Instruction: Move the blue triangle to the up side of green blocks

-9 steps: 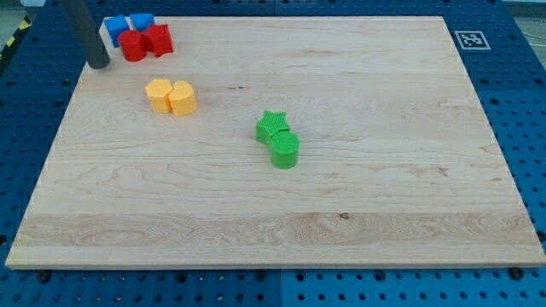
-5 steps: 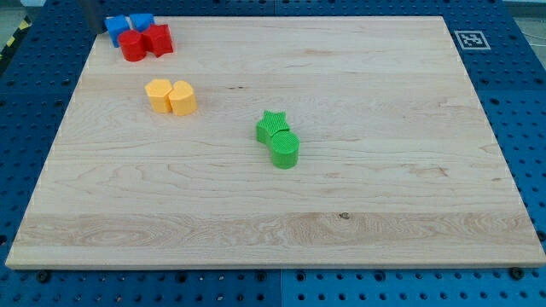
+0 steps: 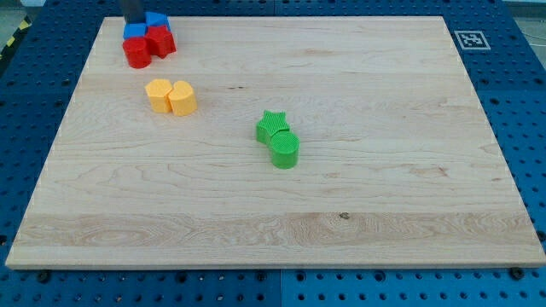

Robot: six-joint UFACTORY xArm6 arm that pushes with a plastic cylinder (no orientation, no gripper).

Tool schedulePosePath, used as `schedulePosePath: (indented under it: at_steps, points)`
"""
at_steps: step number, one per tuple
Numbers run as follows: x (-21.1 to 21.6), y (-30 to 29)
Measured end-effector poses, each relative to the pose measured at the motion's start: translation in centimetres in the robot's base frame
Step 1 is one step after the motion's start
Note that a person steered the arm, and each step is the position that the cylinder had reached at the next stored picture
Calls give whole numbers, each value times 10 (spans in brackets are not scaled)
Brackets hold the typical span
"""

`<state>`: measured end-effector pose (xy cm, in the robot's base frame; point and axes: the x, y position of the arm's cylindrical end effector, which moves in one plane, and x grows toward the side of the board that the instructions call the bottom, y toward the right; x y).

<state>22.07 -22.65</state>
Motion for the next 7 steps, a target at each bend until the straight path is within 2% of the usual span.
schedulePosePath:
  at_steps: [3,5,6,7]
  points:
    - [0,54]
    - [0,63]
    - [-20,63]
    - [-11,71]
